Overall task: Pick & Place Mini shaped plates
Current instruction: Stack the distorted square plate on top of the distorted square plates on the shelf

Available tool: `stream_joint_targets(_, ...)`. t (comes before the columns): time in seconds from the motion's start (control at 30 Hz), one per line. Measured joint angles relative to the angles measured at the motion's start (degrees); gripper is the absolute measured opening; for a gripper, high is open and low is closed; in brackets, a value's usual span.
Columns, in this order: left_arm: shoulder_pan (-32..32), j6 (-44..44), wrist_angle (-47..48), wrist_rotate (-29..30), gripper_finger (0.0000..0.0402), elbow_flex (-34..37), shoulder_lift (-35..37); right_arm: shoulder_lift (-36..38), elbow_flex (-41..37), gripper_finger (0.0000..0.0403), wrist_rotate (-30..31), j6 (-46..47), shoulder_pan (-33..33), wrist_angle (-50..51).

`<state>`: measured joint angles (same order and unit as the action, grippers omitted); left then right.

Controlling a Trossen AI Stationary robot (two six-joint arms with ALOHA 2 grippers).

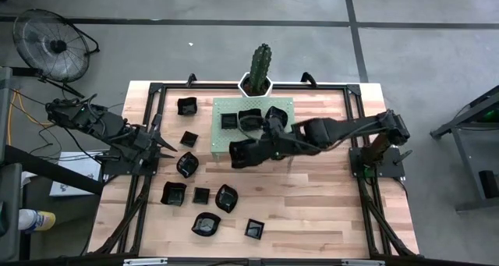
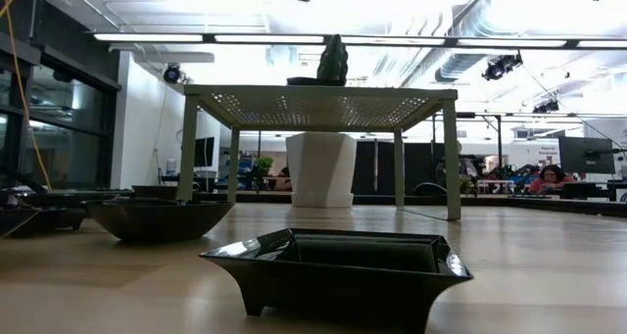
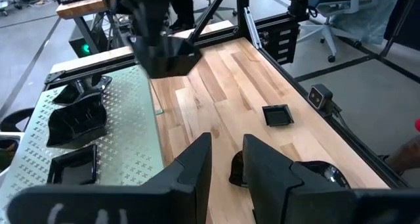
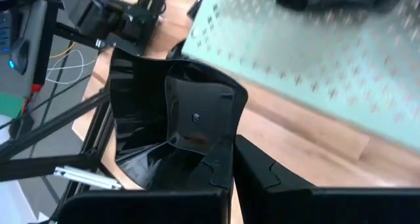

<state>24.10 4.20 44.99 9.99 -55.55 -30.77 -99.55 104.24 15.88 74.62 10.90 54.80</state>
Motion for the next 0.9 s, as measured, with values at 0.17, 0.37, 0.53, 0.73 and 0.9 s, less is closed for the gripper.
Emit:
stream_joint_targets(0.17, 0.00, 0.00, -1.03, -0.43, 0.0085, 0.00, -0.01, -0.02, 0.12, 0.0000, -2.82, -4.17, -4.06, -0.10)
stream_joint_targets(0.37, 0.00, -0.01, -1.14, -0.49, 0.0085, 0.00, -0.01, -0.02, 0.12, 0.0000, -5.25, -8.84, -8.87, -0.11)
stream_joint_targets(0.53, 0.00, -0.01, -1.14, -0.49, 0.0085, 0.00, 0.01, -0.04, 0.10, 0.0000, -6.41, -11.93, -12.67, -0.08)
stream_joint_targets(0.73, 0.00, -0.02, -1.14, -0.54, 0.0085, 0.00, 0.01, -0.04, 0.10, 0.0000, -8.16, -14.50, -16.27, 0.23)
stream_joint_targets(0.9, 0.00, -0.02, -1.14, -0.54, 0.0085, 0.00, 0.00, -0.04, 0.00, 0.0000, -10.39, -16.25, -18.88, 0.64)
